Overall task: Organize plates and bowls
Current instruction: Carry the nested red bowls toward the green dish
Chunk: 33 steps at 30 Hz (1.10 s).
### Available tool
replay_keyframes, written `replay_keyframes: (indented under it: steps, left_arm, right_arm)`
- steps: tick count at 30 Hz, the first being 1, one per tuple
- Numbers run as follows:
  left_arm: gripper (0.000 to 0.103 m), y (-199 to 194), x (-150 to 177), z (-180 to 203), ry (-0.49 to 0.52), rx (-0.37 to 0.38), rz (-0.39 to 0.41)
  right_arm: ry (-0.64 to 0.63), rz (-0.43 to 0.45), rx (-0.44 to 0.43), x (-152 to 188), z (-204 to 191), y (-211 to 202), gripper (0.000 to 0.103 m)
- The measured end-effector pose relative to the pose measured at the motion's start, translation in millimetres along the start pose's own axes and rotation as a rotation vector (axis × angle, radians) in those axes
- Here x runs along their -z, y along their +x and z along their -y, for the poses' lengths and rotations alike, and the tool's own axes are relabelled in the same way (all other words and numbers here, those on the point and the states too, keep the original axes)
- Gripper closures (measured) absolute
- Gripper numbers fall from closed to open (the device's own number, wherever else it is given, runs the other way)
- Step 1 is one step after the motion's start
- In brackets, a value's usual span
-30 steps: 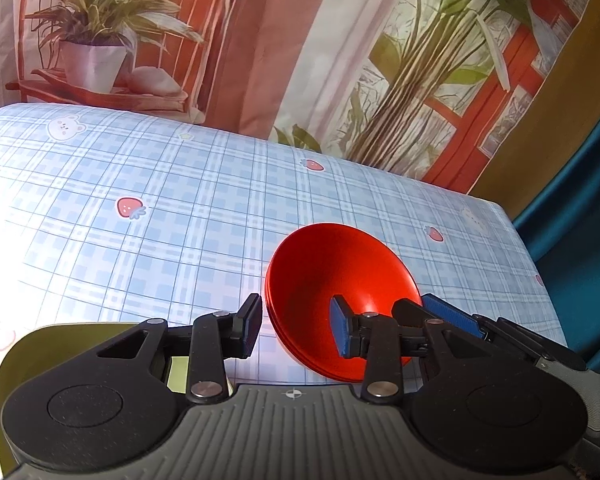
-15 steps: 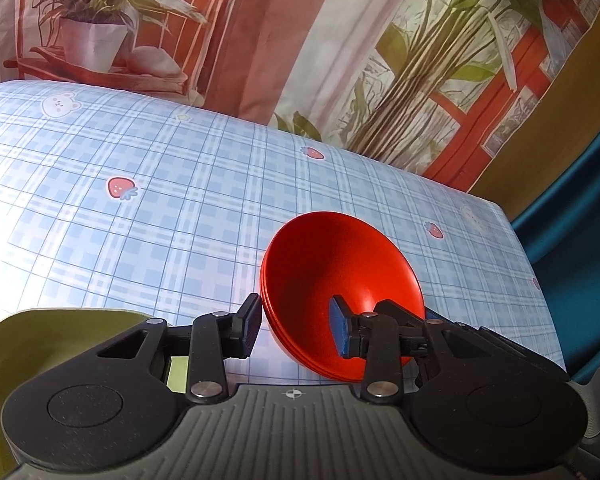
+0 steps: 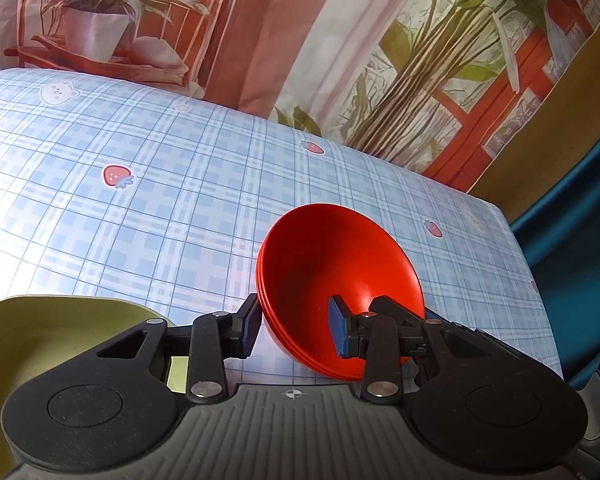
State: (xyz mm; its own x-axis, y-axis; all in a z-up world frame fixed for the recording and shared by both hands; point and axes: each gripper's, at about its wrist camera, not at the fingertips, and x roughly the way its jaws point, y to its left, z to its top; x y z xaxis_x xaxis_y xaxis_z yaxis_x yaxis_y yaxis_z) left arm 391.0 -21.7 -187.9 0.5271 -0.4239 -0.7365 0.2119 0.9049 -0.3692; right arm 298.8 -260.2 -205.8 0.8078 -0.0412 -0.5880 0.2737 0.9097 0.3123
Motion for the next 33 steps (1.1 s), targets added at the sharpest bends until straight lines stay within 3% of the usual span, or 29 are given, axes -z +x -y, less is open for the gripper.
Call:
replay_keyframes:
  steps: [4, 19, 33]
  left_arm:
    - [0.071, -2.3, 0.6, 0.1, 0.003, -0.001, 0.002]
    - [0.071, -46.2, 14.4, 5.1, -0.014, 0.031, 0.075]
    - [0.071, -105.4, 32.2, -11.4, -0.027, -0.013, 0.147]
  right_arm:
    - [0.01, 0.001, 0.006, 0.8, 0.3, -2.4, 0.08]
    - [0.013, 0.068, -0.014, -2.2, -9.6, -41.1, 0.081]
    - [-0.044, 0.098, -0.085, 4.4, -54.2, -71.4, 0.081]
